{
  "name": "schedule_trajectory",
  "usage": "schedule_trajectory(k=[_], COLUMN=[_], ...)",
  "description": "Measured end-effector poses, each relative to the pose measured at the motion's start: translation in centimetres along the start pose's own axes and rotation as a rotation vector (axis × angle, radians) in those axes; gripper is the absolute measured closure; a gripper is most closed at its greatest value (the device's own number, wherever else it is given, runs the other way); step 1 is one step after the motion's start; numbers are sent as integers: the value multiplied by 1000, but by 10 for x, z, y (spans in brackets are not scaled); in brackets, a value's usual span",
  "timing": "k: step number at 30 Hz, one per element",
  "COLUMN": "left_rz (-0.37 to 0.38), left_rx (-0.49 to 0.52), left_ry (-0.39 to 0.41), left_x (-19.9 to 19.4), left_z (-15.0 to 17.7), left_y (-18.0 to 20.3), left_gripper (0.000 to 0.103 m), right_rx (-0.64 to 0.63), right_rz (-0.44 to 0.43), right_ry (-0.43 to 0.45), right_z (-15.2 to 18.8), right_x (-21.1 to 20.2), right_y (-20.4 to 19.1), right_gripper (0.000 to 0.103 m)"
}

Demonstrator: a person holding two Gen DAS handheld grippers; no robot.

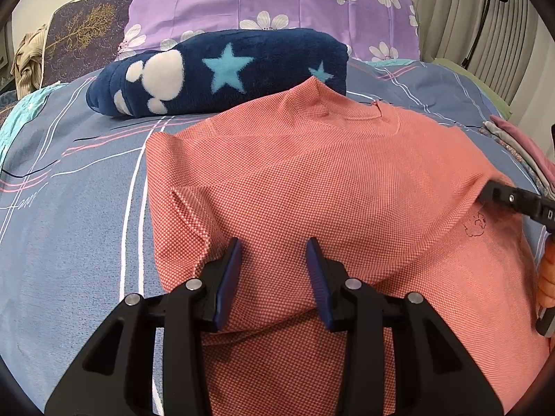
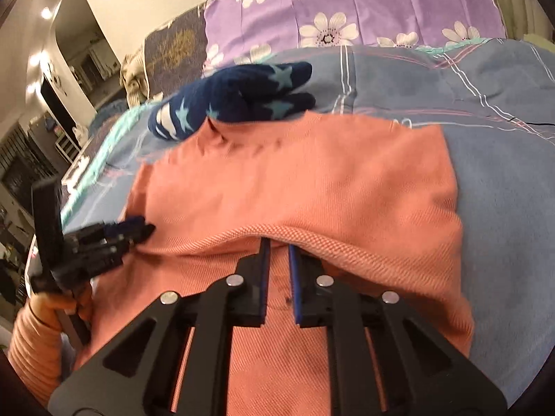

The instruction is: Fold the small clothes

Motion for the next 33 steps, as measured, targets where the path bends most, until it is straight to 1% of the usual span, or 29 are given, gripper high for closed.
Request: schedule_trajectory(k=[1,3,4,7,8,9,10,11,12,13,14,15,17,18,20,23,26,29,31,33], left_rz=[0,0,0,0,0,0,0,0,1,0,0,-1,0,-1,-1,-3,-4,-6,-7,-7], left_rx=[-1,0,0,-1,0,0,0,0,0,1,1,1,1,1,1,3,4,5,6,5], left_ry=[0,0,1,2,1,1,1,2,2,3,3,3,3,4,4,3,4,3,3,4], left_x=[0,0,0,0,0,0,0,0,0,0,-1,-1,-1,-1,-1,-1,-1,-1,0,0], left_z=[0,0,0,0,0,0,0,1,0,0,0,-1,-1,-1,-1,-1,-1,-1,-1,-1], left_y=[0,0,0,0,0,0,0,0,0,0,0,0,0,0,0,0,1,1,1,2], left_gripper=[63,63,63,63,63,63,63,63,63,63,63,63,63,63,63,63,63,63,63,63], right_rx=[-6,-35,-53,-119,-142,-148,-133,-90,-12,31,39,15,2,0,-12,-74,-135,-186,-177,-144], right_rz=[-1,-20,-8,60,182,277,369,434,449,440,468,510,481,440,398,347,294,250,246,240], right_ry=[-15,-78,-90,-65,-18,13,40,61,72,77,79,77,76,83,87,71,54,26,-7,-7], right_z=[1,10,15,17,11,8,4,2,1,2,3,5,8,9,10,13,16,12,4,-5], right_x=[5,15,19,19,15,12,8,2,-5,-9,-13,-17,-21,-24,-29,-27,-17,6,26,37], right_y=[-2,-9,-12,-15,-7,1,13,26,40,48,51,50,45,40,35,16,-2,-14,-12,-8], right_gripper=[92,92,92,95,98,103,103,103,103,103,103,103,103,101,98,98,98,97,96,97])
Point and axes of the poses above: each gripper's, at about its wrist camera, not at the fingertips, and x roughly the way its jaws point, y to its right, z to its underside, the point moved 4 cm from there along x, roughly the way its jaws point, and after that the axes turned 9 degrees about y, right-handed, at the moved point
